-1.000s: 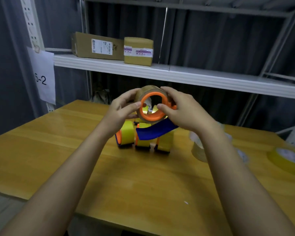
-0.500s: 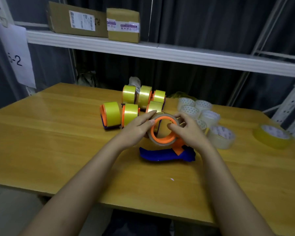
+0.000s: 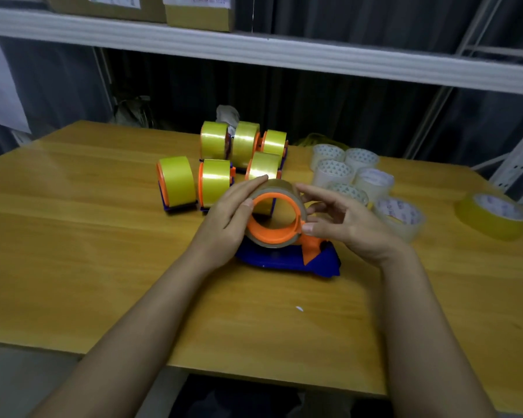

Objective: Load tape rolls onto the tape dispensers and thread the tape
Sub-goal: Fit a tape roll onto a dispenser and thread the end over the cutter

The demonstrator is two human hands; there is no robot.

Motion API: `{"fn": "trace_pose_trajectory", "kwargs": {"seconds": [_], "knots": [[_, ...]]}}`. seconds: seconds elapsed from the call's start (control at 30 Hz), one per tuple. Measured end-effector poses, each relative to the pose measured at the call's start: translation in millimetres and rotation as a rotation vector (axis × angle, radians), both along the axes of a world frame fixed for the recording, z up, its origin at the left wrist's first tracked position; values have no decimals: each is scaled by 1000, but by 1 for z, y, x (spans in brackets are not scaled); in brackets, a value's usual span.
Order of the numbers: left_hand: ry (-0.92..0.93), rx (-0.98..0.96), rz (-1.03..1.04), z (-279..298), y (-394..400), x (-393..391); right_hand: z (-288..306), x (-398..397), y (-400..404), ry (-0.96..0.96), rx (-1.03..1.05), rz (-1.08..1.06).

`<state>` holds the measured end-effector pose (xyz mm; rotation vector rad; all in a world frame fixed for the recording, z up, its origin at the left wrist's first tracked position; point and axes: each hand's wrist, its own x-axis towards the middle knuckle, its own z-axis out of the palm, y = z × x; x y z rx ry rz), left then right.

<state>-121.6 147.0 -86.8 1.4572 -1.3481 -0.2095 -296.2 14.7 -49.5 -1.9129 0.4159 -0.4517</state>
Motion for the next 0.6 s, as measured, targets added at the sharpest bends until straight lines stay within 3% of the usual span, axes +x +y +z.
{"fn": "trace_pose_trajectory", "kwargs": {"seconds": [0.43,0.6], "knots": [[-8,20,88,-10,1,0,-15,6,15,-26,-144,-114],[-106,88,127,-9,4,-3,-18,11,19,-11,-197,-187]]}}
